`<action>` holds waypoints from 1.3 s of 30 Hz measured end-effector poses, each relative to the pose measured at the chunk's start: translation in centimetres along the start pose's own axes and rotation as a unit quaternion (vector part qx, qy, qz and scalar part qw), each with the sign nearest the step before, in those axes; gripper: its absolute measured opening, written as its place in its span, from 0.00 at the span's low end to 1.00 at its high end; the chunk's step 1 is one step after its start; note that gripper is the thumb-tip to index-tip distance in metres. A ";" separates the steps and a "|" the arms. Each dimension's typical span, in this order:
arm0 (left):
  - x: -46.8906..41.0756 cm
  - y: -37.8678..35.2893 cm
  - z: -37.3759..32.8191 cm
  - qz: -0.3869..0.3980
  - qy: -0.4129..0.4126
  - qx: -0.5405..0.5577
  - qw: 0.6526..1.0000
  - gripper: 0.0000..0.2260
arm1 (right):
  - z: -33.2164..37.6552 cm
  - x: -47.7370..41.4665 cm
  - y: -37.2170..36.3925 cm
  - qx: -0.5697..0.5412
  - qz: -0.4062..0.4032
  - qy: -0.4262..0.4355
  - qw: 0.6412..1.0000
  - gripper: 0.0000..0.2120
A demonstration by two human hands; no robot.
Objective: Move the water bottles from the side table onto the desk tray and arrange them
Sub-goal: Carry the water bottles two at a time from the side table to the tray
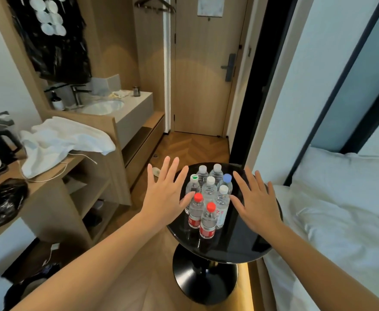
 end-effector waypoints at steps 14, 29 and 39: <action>-12.7 -10.9 -0.4 0.093 0.041 -0.011 0.995 0.28 | -1.5 -16.4 -8.1 0.003 0.071 0.128 0.989 0.31; -20.0 -17.2 -0.2 0.256 0.051 -0.005 0.965 0.19 | 0.8 -22.8 -12.8 0.013 0.263 0.152 0.953 0.27; -20.8 -19.9 0.0 0.272 0.086 0.024 0.958 0.07 | 1.5 -23.8 -14.2 -0.003 0.254 0.146 0.956 0.16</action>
Point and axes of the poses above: each hand's wrist, its own x-axis away from the middle knuckle, its own y-axis out of the back of the hand, z = x × y, the point moved 3 cm from there along -x, towards the middle knuckle, and after that the axes turned 11 degrees about x, right-handed, at the moved point
